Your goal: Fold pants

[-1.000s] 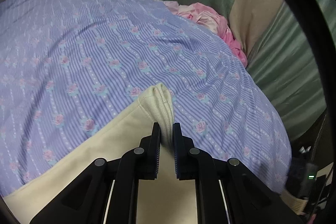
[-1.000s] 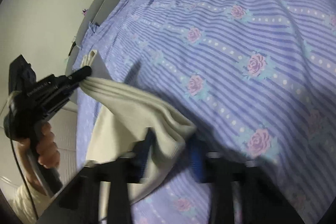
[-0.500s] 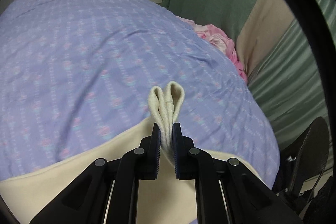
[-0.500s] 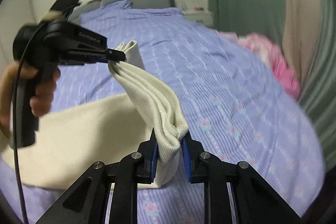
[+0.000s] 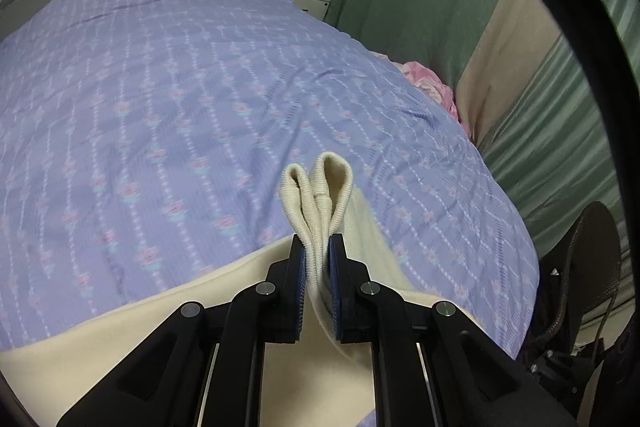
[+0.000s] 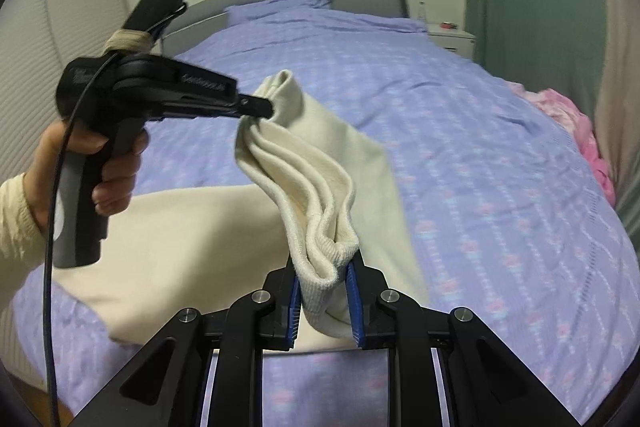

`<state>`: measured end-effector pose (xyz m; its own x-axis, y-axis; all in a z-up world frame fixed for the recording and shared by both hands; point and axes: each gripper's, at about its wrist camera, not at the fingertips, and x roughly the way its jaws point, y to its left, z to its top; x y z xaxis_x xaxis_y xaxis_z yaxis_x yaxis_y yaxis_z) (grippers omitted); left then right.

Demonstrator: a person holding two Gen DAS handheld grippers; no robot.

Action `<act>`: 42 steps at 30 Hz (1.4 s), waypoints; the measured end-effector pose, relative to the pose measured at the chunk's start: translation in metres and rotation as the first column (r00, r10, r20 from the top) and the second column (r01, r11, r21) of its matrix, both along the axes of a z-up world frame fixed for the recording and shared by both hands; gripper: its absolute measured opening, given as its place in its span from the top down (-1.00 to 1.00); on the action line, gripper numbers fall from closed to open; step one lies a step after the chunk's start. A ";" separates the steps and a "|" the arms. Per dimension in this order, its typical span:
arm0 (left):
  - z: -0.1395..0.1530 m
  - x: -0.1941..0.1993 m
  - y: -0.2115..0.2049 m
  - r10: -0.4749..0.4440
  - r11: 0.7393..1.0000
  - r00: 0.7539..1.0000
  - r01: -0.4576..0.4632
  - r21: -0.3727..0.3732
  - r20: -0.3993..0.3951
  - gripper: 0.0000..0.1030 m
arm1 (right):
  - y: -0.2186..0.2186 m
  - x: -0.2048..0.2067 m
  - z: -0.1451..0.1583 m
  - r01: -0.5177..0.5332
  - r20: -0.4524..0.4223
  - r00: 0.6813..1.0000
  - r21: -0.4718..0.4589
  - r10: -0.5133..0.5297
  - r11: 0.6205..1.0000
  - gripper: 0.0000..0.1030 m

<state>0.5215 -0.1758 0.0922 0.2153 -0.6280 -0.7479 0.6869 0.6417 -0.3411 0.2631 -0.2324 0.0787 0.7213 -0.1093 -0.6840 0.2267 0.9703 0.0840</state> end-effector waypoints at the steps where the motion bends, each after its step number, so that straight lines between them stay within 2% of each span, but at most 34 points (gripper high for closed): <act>1: 0.000 0.002 0.010 -0.002 1.000 1.000 0.002 -0.004 -0.004 0.76 | 0.014 0.004 -0.001 -0.013 -0.005 1.000 -0.003 0.013 1.000 0.59; 10: -0.022 0.029 0.091 -0.008 1.000 0.998 0.006 -0.030 -0.069 0.76 | 0.108 0.031 -0.017 -0.083 -0.065 0.995 -0.069 0.078 0.994 0.59; 15: -0.051 0.042 0.121 -0.001 1.000 0.996 0.001 -0.005 -0.093 0.76 | 0.158 0.049 -0.043 -0.141 -0.122 0.985 -0.130 0.125 0.982 0.59; 22: -0.098 0.060 0.159 0.040 0.999 0.983 -0.043 -0.014 -0.178 0.76 | 0.199 0.066 -0.077 -0.202 -0.200 0.965 -0.169 0.167 0.965 0.59; 31: -0.132 0.064 0.199 0.079 0.997 0.969 -0.083 -0.006 -0.232 0.75 | 0.230 0.076 -0.103 -0.250 -0.274 0.939 -0.132 0.207 0.959 0.58; 33: -0.135 0.065 0.207 0.138 0.990 0.973 -0.131 0.049 -0.186 0.74 | 0.232 0.078 -0.105 -0.251 -0.288 0.936 -0.136 0.204 0.958 0.57; 35: -0.135 0.066 0.219 0.185 0.982 0.968 -0.175 0.069 -0.171 0.72 | 0.230 0.079 -0.104 -0.246 -0.301 0.932 -0.122 0.201 0.961 0.50; 37: -0.136 0.063 0.227 0.194 0.980 0.962 -0.184 0.072 -0.193 0.62 | 0.232 0.078 -0.105 -0.251 -0.308 0.927 -0.080 0.216 0.965 0.38; 38: -0.135 0.057 0.229 0.194 0.980 0.962 -0.180 0.088 -0.190 0.48 | 0.236 0.079 -0.105 -0.267 -0.310 0.920 -0.053 0.239 0.962 0.37; 40: -0.129 0.044 0.234 0.189 0.980 0.967 -0.175 0.094 -0.172 0.40 | 0.246 0.072 -0.104 -0.341 -0.299 0.894 0.034 0.335 0.940 0.37; 42: -0.121 0.027 0.237 0.161 0.985 0.973 -0.148 0.091 -0.162 0.32 | 0.256 0.061 -0.103 -0.393 -0.295 0.870 0.066 0.395 0.917 0.37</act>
<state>0.5481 0.0614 -0.0288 0.1718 -0.5350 -0.8272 0.5144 0.7648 -0.3879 0.3237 0.0241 -0.0238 0.4675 0.1444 -0.8721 -0.1594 0.9842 0.0775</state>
